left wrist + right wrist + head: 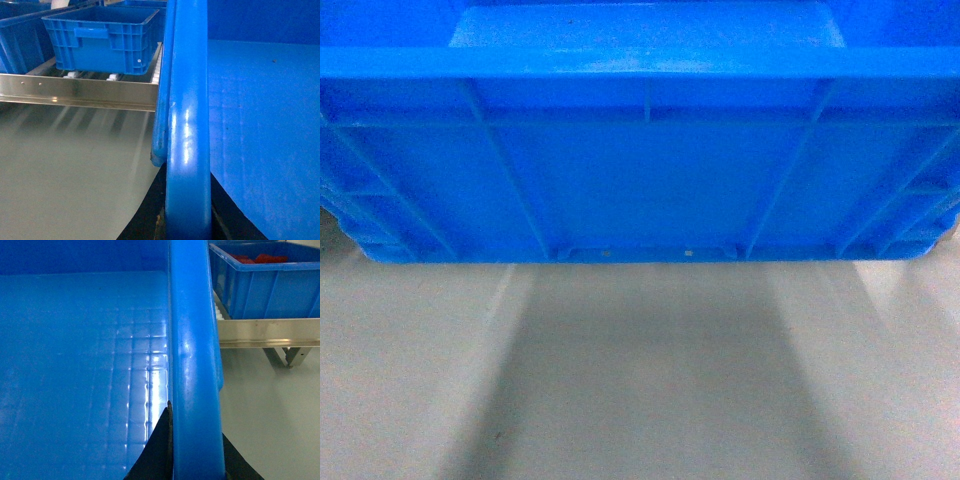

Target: Place box next to blue box on left shelf

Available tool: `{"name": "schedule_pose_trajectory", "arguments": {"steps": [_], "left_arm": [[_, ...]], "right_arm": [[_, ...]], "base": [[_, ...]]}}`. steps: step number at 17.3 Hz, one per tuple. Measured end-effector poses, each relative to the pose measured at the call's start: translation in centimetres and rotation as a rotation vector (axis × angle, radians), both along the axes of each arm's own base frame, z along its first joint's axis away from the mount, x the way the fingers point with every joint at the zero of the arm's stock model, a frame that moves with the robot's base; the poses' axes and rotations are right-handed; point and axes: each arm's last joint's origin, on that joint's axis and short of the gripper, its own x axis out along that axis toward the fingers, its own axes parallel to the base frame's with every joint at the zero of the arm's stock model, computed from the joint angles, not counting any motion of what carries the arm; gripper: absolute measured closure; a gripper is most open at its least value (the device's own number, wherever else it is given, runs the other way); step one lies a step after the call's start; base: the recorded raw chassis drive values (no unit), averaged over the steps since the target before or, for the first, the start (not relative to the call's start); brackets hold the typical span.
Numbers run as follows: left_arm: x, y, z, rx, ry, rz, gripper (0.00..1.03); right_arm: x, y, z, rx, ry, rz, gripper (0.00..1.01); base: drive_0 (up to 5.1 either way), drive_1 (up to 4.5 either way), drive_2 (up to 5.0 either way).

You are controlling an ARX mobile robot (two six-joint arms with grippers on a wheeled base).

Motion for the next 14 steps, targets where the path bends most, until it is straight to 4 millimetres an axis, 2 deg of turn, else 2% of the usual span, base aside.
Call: {"name": "schedule_pose_trajectory", "arguments": {"steps": [14], "left_arm": [[-0.03, 0.01, 0.08, 0.0, -0.005, 0.0, 0.94]], "right_arm": [[-0.03, -0.01, 0.07, 0.001, -0.003, 0.0, 0.93]], "base": [[0.1, 4.19, -4.0]]}}
